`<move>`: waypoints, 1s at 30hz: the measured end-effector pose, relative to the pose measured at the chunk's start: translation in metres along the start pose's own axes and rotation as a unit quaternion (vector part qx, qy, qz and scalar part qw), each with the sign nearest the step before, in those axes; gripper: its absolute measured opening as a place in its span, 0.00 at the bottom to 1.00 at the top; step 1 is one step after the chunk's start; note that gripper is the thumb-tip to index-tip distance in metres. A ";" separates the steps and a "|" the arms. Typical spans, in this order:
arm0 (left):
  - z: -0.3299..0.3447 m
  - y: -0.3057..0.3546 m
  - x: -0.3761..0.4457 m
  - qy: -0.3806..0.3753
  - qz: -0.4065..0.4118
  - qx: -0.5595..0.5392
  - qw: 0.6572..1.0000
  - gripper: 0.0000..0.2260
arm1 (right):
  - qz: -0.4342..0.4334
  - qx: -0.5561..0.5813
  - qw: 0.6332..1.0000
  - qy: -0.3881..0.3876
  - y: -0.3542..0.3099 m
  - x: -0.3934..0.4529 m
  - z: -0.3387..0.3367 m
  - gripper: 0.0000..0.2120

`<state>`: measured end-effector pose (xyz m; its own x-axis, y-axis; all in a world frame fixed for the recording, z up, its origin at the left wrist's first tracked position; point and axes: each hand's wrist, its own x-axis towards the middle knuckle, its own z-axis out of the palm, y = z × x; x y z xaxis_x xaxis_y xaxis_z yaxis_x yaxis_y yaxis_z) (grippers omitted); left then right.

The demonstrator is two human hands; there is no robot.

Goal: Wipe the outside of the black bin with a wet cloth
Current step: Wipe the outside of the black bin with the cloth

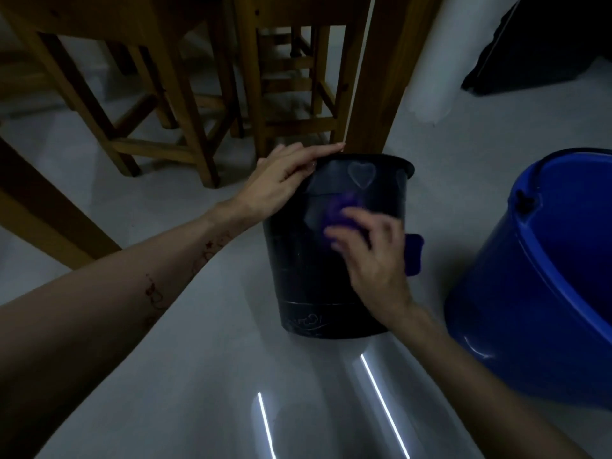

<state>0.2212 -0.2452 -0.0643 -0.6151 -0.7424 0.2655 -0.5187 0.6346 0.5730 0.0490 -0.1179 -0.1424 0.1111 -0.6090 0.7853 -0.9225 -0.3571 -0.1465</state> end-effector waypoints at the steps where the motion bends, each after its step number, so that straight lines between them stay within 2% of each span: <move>1: -0.001 -0.001 -0.001 -0.005 0.005 0.004 1.000 0.20 | -0.056 -0.008 0.998 -0.019 -0.007 -0.014 -0.001 0.08; 4: -0.002 0.001 -0.001 -0.019 0.022 0.012 0.999 0.20 | -0.210 -0.017 0.974 -0.082 -0.014 -0.063 -0.012 0.09; 7: -0.001 0.007 0.003 -0.034 0.022 0.010 0.999 0.20 | -0.235 -0.004 0.965 -0.120 -0.009 -0.089 -0.028 0.08; 9: -0.001 0.007 0.004 -0.031 0.015 0.005 0.999 0.20 | -0.183 -0.008 0.978 -0.101 0.002 -0.082 -0.034 0.10; 11: 0.000 0.007 0.006 -0.026 0.005 -0.005 1.000 0.20 | -0.072 -0.013 0.997 -0.039 0.015 -0.055 -0.037 0.10; 13: 0.002 0.009 0.008 -0.032 -0.003 -0.017 0.999 0.21 | 0.027 -0.013 0.999 0.024 0.026 -0.017 -0.034 0.09; 16: 0.005 0.015 0.012 -0.035 0.001 -0.026 0.999 0.21 | 0.069 0.000 0.997 0.034 0.026 0.026 -0.017 0.10; 18: 0.004 0.013 0.014 -0.037 -0.002 -0.050 0.998 0.21 | 0.026 0.002 1.000 0.011 0.015 0.027 -0.006 0.09; 20: 0.002 0.011 0.013 -0.037 -0.003 -0.079 0.996 0.20 | -0.058 -0.007 0.998 -0.015 0.001 0.009 -0.002 0.08; 23: 0.004 0.014 0.013 -0.037 0.002 -0.094 0.995 0.19 | -0.183 -0.008 0.980 -0.078 -0.013 -0.040 -0.010 0.08; 25: 0.004 0.019 0.015 -0.054 -0.003 -0.105 0.993 0.19 | -0.233 0.002 0.965 -0.119 -0.018 -0.074 -0.017 0.09; 28: 0.001 0.027 0.019 -0.074 -0.030 -0.113 0.990 0.18 | -0.251 -0.001 0.954 -0.164 -0.018 -0.104 -0.030 0.10; 30: -0.001 0.034 0.024 -0.082 -0.045 -0.103 0.990 0.18 | -0.197 -0.004 0.969 -0.149 -0.012 -0.102 -0.039 0.10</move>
<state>0.1897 -0.2414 -0.0378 -0.6689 -0.7383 0.0865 -0.4542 0.4981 0.7387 0.0346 -0.0240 -0.1969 0.5555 -0.6049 0.5705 -0.7896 -0.5988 0.1339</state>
